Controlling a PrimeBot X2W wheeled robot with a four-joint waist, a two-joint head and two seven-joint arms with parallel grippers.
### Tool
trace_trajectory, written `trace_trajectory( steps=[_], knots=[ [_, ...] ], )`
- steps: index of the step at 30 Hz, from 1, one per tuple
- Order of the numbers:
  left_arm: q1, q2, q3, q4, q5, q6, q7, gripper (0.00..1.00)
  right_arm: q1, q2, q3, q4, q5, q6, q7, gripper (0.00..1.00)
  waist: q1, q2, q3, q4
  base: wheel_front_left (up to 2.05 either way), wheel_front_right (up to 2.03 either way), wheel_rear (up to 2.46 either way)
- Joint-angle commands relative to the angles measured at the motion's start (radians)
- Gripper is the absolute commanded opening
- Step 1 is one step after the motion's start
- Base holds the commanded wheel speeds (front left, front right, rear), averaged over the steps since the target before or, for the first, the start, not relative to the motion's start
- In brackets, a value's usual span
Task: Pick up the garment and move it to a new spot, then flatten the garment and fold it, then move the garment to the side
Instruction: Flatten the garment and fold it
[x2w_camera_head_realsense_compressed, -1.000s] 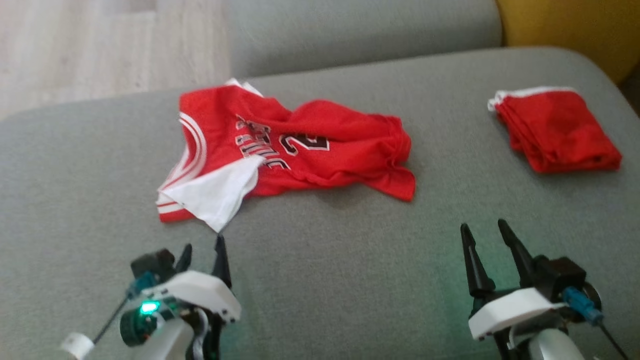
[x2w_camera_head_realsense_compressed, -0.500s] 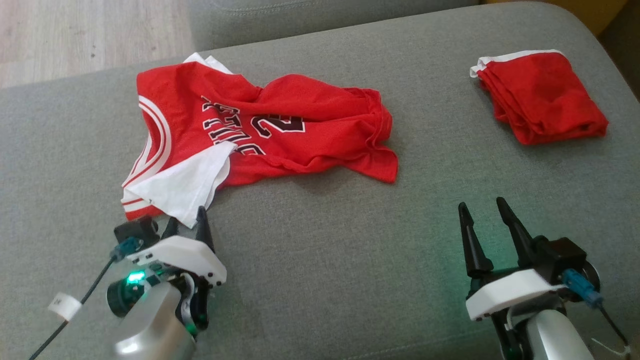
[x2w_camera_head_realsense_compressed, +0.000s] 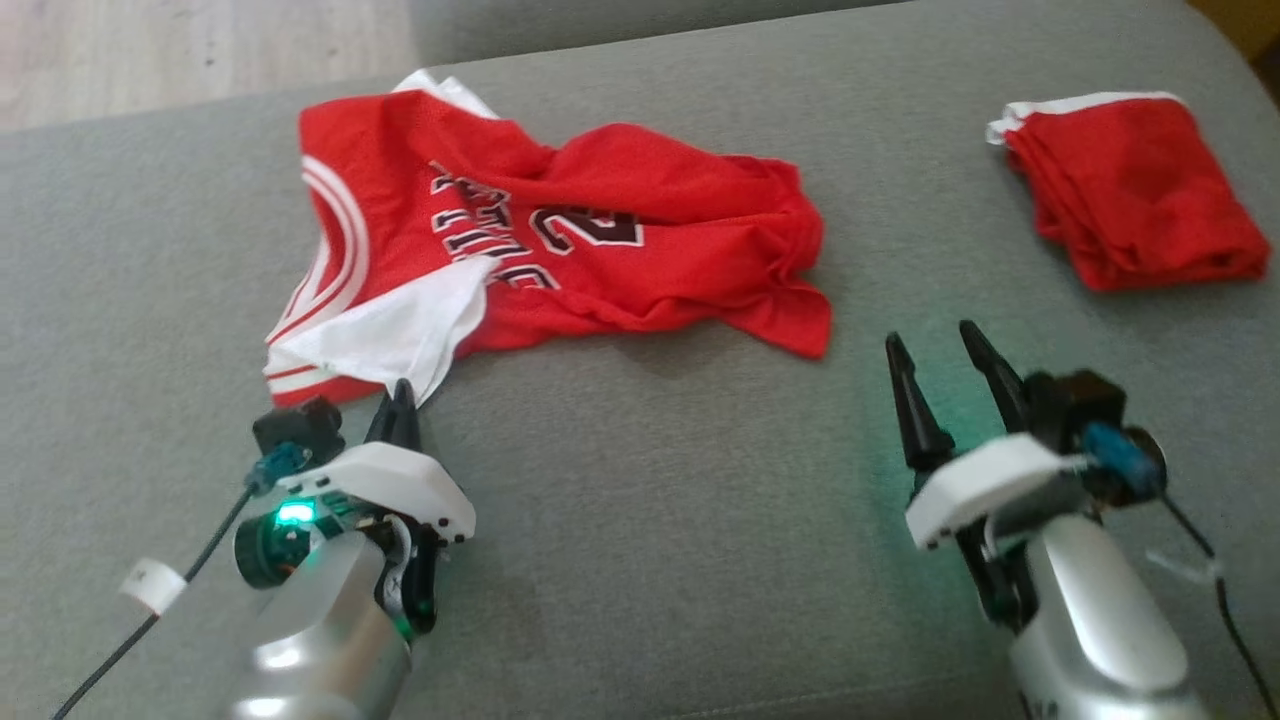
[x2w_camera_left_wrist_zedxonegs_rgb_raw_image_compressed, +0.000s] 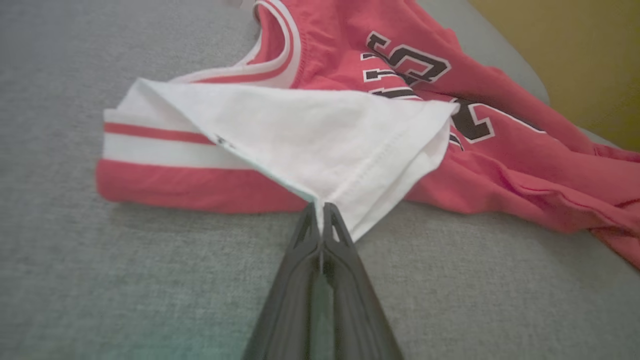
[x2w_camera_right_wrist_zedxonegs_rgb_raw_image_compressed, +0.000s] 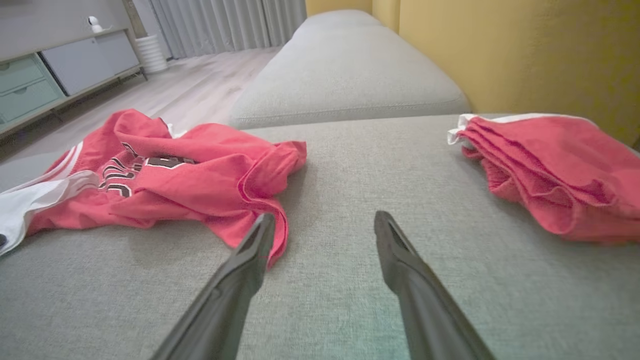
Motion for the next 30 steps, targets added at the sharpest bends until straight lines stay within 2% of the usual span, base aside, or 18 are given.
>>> trace_trajectory(
  steps=[1,2,9,17,18,19,20,21,24,25,26,30],
  knots=[
    [-0.035,0.019,0.015,-0.019,0.015,-0.002,-0.021,0.00,-0.059,-0.004,0.023,0.010,0.002,0.007,0.009,1.00,-0.0001,0.0000,0.005,0.026,0.00,0.00,0.00],
    [-0.035,0.019,0.015,-0.019,0.015,-0.002,-0.021,0.00,-0.059,-0.004,0.023,0.010,0.002,0.007,0.009,1.00,-0.0001,0.0000,0.005,0.026,0.00,0.00,0.00],
    [-0.013,0.011,-0.012,-0.076,0.045,0.000,-0.053,0.00,-0.185,-0.004,0.040,0.252,0.008,0.007,0.042,1.00,-0.0001,0.0000,0.008,0.103,0.00,0.00,0.00],
    [0.020,0.025,-0.026,-0.151,0.064,0.021,-0.062,0.00,-0.277,-0.004,0.062,0.441,0.057,0.007,0.018,1.00,-0.0001,0.0000,0.015,0.130,0.00,0.00,0.00],
    [0.024,0.028,-0.026,-0.160,0.065,0.024,-0.062,0.00,-0.286,-0.004,0.066,0.459,0.063,0.007,0.012,0.95,-0.0001,0.0000,0.016,0.131,0.00,0.00,0.00],
    [0.029,0.031,-0.027,-0.169,0.065,0.027,-0.062,0.00,-0.296,-0.004,0.070,0.477,0.070,0.007,0.008,0.78,-0.0001,0.0000,0.017,0.132,0.00,0.00,0.00],
    [0.033,0.033,-0.027,-0.178,0.066,0.030,-0.063,0.00,-0.304,-0.004,0.075,0.493,0.075,0.007,0.002,0.54,-0.0001,0.0000,0.018,0.132,0.00,0.00,0.00],
    [0.037,0.036,-0.027,-0.186,0.066,0.033,-0.062,0.00,-0.312,-0.004,0.080,0.508,0.082,0.007,-0.003,0.43,-0.0001,0.0000,0.018,0.133,0.00,0.00,0.00],
    [0.050,0.046,-0.027,-0.211,0.064,0.041,-0.060,0.00,-0.336,-0.004,0.097,0.552,0.099,0.007,-0.010,0.20,-0.0001,0.0000,0.019,0.132,0.00,0.00,0.00],
    [0.054,0.050,-0.026,-0.220,0.064,0.045,-0.059,0.00,-0.343,-0.004,0.103,0.567,0.104,0.007,-0.011,0.06,-0.0001,0.0000,0.019,0.132,0.00,0.00,0.00],
    [0.058,0.053,-0.026,-0.228,0.063,0.047,-0.057,0.00,-0.351,-0.004,0.108,0.580,0.107,0.007,-0.013,0.00,-0.0001,0.0000,0.020,0.132,0.00,0.00,0.00],
    [0.074,0.070,-0.025,-0.262,0.065,0.061,-0.057,0.00,-0.374,-0.004,0.135,0.613,0.129,0.007,-0.040,0.00,-0.0001,0.0000,0.015,0.131,0.00,0.00,0.00]
  ],
)
